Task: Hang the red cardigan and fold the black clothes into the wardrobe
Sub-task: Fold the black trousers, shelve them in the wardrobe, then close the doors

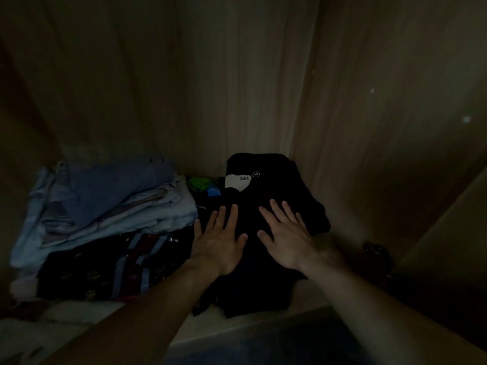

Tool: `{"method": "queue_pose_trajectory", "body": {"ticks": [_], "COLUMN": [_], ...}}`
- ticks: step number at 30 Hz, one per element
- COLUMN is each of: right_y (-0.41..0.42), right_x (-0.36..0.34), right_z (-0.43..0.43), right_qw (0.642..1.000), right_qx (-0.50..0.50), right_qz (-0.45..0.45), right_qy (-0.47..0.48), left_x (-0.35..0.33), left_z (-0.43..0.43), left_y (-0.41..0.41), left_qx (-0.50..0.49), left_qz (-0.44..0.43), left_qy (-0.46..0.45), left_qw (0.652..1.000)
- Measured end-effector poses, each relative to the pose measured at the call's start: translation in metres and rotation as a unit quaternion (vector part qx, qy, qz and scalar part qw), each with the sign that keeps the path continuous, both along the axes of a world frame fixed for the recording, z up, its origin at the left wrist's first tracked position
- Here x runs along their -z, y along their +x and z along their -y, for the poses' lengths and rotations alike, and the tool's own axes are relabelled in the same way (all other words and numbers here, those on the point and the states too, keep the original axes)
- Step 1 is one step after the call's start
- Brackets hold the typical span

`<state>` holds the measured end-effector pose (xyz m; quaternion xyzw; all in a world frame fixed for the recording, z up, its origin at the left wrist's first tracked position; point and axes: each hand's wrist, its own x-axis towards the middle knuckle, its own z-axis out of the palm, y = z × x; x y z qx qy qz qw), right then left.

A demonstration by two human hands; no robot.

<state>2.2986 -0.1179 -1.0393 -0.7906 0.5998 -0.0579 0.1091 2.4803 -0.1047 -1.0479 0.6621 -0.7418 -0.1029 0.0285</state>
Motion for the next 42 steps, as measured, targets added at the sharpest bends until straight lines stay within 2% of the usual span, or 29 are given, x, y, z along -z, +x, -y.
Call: {"method": "queue_pose_trajectory", "body": {"ticks": [4, 7, 10, 16, 21, 28, 36, 42], "right_y": [-0.011, -0.021, -0.022, -0.011, -0.015, -0.002, -0.007, -0.026], "right_x": [-0.058, -0.108, -0.167, -0.304, -0.429, -0.589, -0.704, -0.777], "right_z": [-0.031, -0.054, -0.073, -0.122, -0.172, -0.248, -0.380, -0.442], "right_qw": [1.000, 0.998, 0.994, 0.989, 0.991, 0.991, 0.992, 0.997], "right_qx": [0.008, 0.000, -0.012, -0.045, -0.031, -0.060, -0.083, -0.072], "right_qz": [-0.015, -0.054, -0.096, -0.112, -0.079, -0.072, -0.074, -0.024], "right_qy": [0.019, 0.044, 0.049, 0.085, 0.100, 0.094, 0.053, 0.026], "left_x": [-0.052, -0.102, -0.164, -0.305, -0.436, -0.598, -0.719, -0.781], "left_z": [-0.028, -0.057, -0.085, -0.142, -0.208, -0.309, -0.421, -0.475], "left_y": [0.015, 0.021, 0.021, 0.018, 0.013, 0.022, 0.022, 0.011], "left_qx": [-0.021, -0.032, -0.055, -0.072, -0.119, -0.126, -0.106, -0.109], "left_qz": [-0.014, -0.025, -0.053, -0.036, -0.048, -0.026, -0.043, -0.067], "left_qy": [0.006, 0.051, 0.107, 0.127, 0.113, 0.103, 0.053, 0.017], "left_qw": [1.000, 0.998, 0.991, 0.989, 0.985, 0.986, 0.992, 0.992]}}
